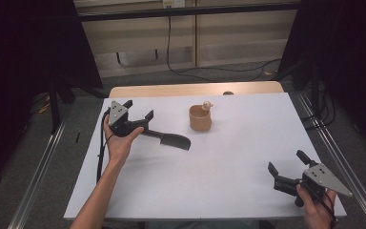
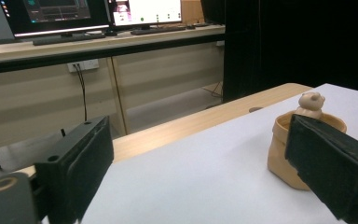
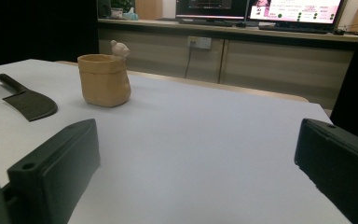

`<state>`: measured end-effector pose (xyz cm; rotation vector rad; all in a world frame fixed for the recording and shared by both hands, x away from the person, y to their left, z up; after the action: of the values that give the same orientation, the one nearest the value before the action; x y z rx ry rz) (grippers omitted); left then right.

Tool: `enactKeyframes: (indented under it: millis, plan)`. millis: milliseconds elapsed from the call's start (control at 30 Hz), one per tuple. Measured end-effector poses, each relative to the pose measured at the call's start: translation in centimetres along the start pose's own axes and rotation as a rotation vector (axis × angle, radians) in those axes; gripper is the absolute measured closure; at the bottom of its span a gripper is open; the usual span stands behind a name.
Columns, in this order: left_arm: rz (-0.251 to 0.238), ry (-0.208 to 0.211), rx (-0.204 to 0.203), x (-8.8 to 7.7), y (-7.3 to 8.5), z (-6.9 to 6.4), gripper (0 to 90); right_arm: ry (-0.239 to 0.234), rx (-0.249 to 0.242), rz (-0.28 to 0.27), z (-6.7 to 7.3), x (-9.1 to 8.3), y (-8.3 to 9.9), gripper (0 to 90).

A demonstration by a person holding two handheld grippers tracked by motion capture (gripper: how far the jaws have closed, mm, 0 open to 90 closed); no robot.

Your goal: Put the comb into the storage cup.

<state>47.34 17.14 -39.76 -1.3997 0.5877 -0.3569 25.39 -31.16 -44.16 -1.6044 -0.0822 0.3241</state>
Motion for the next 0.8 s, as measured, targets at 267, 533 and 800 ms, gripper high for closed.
enactKeyframes:
  millis: [267,533,800]
  plan:
    - [-0.012,-0.001,-0.027,-0.2,0.4,0.7,24.4,0.002,-0.001,0.002,0.0,-0.2,0.0,0.0]
    - [0.001,0.007,-0.038,-0.2,0.8,1.1,42.6,0.004,0.001,0.002,0.0,-0.2,0.0,0.0]
    - [-0.001,0.037,-0.016,-0.2,0.8,0.9,66.9,0.001,-0.001,0.002,0.0,-0.2,0.0,0.0]
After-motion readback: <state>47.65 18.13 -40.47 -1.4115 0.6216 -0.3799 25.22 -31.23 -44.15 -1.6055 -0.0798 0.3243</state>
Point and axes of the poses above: each handheld gripper's, and its own axes: x roughly forward along the jaws, y roughly out of its underside, z roughly to its left, the point moved 2 cm from there along x, roughly forward along the jaws, and after that the axes turned 1 degree about -y, right-handed, at the moved point
